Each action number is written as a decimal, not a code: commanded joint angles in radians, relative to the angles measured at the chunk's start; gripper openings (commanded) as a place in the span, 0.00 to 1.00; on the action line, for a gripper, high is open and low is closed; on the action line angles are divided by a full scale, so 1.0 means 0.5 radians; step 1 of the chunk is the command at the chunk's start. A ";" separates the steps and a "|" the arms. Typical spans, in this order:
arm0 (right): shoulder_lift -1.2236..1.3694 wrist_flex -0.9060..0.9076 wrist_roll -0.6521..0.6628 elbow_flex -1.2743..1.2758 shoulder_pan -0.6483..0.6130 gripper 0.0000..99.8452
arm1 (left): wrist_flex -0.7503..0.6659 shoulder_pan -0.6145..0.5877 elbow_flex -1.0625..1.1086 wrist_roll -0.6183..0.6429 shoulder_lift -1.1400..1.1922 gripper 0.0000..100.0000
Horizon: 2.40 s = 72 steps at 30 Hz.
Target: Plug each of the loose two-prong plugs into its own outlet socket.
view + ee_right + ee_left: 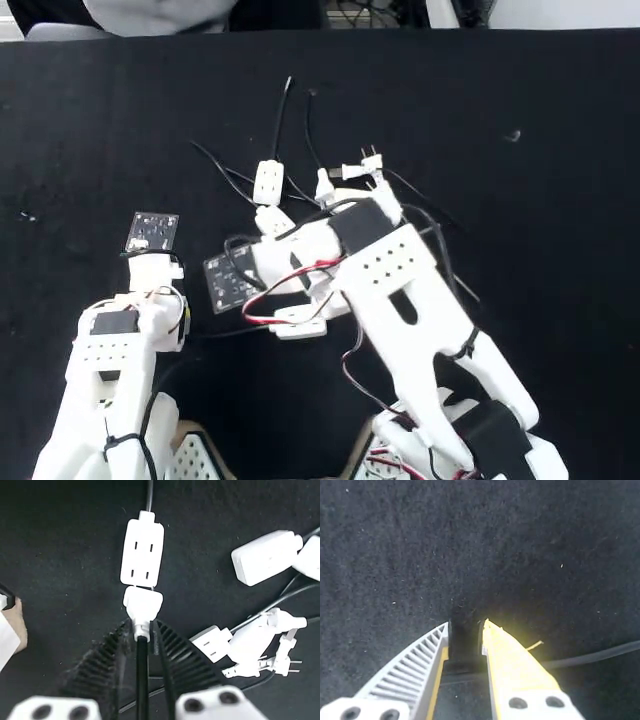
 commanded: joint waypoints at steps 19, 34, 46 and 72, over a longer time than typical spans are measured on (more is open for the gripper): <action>0.002 -0.298 0.018 0.244 -0.049 0.01 | -0.028 0.014 -0.008 0.028 -0.009 0.12; 0.002 -0.150 0.098 0.247 -0.046 0.01 | -0.028 0.014 -0.008 0.028 -0.009 0.12; 0.002 -0.206 0.098 0.244 -0.025 0.01 | -0.028 0.014 -0.008 0.028 -0.009 0.12; 0.226 -0.193 0.098 -0.017 0.138 0.01 | -0.028 0.014 -0.005 0.028 -0.009 0.12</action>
